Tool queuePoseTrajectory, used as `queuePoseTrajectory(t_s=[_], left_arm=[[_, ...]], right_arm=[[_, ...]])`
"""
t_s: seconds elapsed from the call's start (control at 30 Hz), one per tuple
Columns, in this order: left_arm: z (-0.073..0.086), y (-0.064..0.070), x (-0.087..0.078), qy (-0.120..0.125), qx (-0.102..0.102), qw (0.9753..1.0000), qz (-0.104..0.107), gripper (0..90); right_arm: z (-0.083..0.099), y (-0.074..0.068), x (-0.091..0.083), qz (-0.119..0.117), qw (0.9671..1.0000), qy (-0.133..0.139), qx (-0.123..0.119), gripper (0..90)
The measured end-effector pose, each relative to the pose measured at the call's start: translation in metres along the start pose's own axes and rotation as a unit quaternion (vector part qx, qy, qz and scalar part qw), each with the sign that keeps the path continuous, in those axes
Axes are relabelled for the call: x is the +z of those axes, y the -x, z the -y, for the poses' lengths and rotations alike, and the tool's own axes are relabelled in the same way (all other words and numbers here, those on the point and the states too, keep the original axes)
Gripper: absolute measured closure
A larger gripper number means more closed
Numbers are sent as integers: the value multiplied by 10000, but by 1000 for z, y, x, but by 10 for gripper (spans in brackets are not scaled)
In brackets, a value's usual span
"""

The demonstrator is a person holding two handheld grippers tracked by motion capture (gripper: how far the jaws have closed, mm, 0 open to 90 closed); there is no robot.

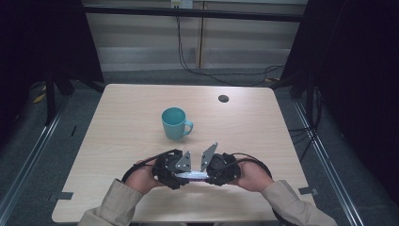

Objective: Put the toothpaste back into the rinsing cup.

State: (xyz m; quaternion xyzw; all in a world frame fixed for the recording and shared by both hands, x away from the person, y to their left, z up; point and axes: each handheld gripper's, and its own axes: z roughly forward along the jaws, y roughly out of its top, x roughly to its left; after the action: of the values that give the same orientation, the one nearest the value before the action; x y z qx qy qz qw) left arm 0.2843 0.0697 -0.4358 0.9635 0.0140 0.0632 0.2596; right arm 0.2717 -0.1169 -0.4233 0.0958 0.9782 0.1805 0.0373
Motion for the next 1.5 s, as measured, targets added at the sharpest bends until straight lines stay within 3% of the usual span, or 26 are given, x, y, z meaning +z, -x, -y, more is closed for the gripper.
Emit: queuePoseTrajectory(t_s=[0.2, 0.33, 0.4, 0.5, 0.57, 0.77, 1.1, 1.17, 1.27, 1.5], left_arm=[[0, 0, 4, -47, -16, 10000, 52, 495], [0, 2, 7, -94, 94, 9999, 102, 551], [-1, 4, 8, -264, 205, 9994, 85, 583], [-1, 4, 9, -272, 158, 9994, 172, 647], [-1, 4, 8, -259, 156, 9993, 210, 659], [1, 4, 8, -316, 132, 9993, 128, 668], [1, 4, 6, -336, 101, 9993, 156, 667], [2, 3, 6, -442, 161, 9988, 152, 667], [5, 2, 5, -562, 138, 9982, 132, 667], [5, -1, 1, -511, 48, 9986, 155, 668]], right_arm=[[0, -1, -1, 5, 10000, 53, -48, 756], [-2, -4, -3, 46, 9999, -8, -164, 758], [-3, -4, -2, 46, 9998, -34, -192, 756], [-2, -3, -1, 24, 9998, -11, -190, 749], [0, 0, 0, -74, 9999, 52, -53, 729], [3, 1, -1, -82, 10000, 33, -2, 630], [6, 1, -3, -52, 10000, 49, -69, 603], [8, 0, -3, -48, 10000, -24, -84, 584], [11, 1, -5, 9, 9999, -129, -10, 558], [12, 3, -5, 74, 9999, -76, 63, 560]])
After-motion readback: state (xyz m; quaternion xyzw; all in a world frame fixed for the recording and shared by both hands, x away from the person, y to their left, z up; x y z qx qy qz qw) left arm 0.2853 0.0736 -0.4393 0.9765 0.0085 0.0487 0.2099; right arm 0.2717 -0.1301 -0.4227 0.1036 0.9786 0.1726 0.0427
